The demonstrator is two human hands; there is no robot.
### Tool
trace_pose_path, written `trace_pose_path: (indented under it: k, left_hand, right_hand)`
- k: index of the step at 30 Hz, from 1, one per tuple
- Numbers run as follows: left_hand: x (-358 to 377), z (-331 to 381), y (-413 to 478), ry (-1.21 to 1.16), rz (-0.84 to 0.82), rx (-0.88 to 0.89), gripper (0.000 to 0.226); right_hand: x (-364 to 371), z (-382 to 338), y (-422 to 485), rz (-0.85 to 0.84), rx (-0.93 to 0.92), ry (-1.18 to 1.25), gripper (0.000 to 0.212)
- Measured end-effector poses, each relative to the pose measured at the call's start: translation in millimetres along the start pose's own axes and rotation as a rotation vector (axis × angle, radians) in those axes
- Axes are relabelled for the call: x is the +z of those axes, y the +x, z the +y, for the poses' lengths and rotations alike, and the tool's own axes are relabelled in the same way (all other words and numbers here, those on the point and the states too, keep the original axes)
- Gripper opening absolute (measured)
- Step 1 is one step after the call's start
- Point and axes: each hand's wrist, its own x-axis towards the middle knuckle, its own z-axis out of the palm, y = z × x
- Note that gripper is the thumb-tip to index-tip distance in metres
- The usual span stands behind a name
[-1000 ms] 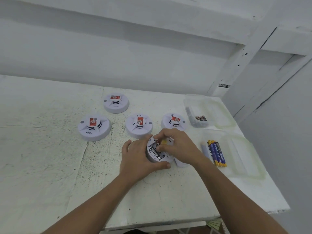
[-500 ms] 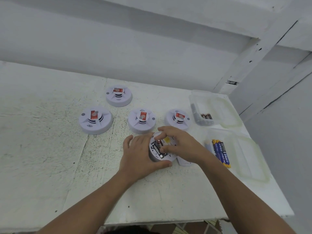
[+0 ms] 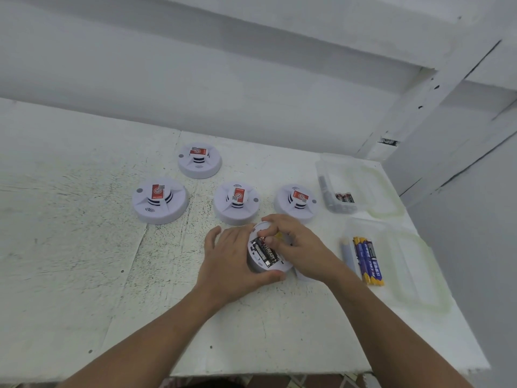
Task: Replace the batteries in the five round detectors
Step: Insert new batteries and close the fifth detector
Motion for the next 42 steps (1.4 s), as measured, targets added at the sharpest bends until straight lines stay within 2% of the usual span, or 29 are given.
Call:
trace_pose_path:
  k: [4,11,13,17,30,33,38,42]
  left_hand:
    - [1,-1,0,-0.002,0.011,0.008,0.089]
    - [2,-1,1,0.004,0.012,0.003,0.09]
    - [2,-2,0,0.007,0.011,-0.003,0.09]
    - [3,-2,0,-0.009,0.021,-0.004,0.089]
    - [0,-4,1,-0.078,0.042,-0.018,0.086]
    - [-1,-6,1,-0.095,0.029,-0.012,0.085]
    - [-6,-6,0,-0.139,-0.005,0.002,0.087]
    - [-12,-6,-3,-0.198,-0.053,0.023,0.082]
  right_hand:
    - [3,1,1,0.04,-0.001,0.001,0.005]
    - [3,0,0,0.024,0.038,0.003,0.015]
    - [2,-1,-1,0.017,0.081,0.057,0.024]
    - [2,0,-1,0.033,0.122,0.006,0.048]
    - [5,1,-8,0.081,0.106,0.049,0.052]
    - [5,1,-18,0.195,0.076,0.102,0.04]
    - [6,9,-37,0.582,0.125,-0.064,0.025]
    - [15,22,-53,0.613,0.141,-0.372,0.018]
